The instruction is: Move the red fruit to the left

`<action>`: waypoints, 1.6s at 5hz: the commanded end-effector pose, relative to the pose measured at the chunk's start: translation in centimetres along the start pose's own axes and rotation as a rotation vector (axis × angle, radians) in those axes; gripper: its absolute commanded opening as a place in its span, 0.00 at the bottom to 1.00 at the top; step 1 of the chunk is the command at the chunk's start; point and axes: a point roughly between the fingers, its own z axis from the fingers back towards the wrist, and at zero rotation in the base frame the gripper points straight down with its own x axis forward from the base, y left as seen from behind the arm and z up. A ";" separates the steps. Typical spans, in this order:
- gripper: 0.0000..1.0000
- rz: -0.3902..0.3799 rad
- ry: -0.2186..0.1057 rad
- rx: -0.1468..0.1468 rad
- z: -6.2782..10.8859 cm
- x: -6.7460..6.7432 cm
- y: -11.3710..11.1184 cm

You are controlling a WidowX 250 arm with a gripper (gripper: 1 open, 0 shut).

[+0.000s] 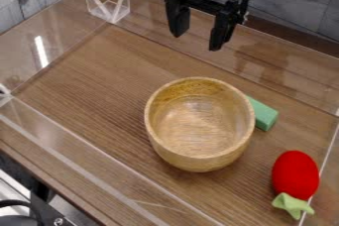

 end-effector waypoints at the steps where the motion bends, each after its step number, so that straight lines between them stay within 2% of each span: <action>1: 1.00 0.034 0.039 -0.006 -0.2 -0.4 0.1; 2: 1.00 0.121 0.061 -0.029 0.3 -1.3 -1.8; 3: 1.00 0.253 0.064 -0.062 0.1 -2.4 -5.3; 4: 1.00 0.391 0.056 -0.101 -0.6 -3.0 -9.1; 5: 1.00 0.520 0.046 -0.139 -1.1 -3.4 -11.7; 6: 1.00 0.656 0.041 -0.174 -1.5 -3.7 -13.1; 7: 1.00 0.723 0.036 -0.189 -1.0 -3.4 -13.7; 8: 1.00 0.765 0.033 -0.191 -0.3 -2.9 -13.9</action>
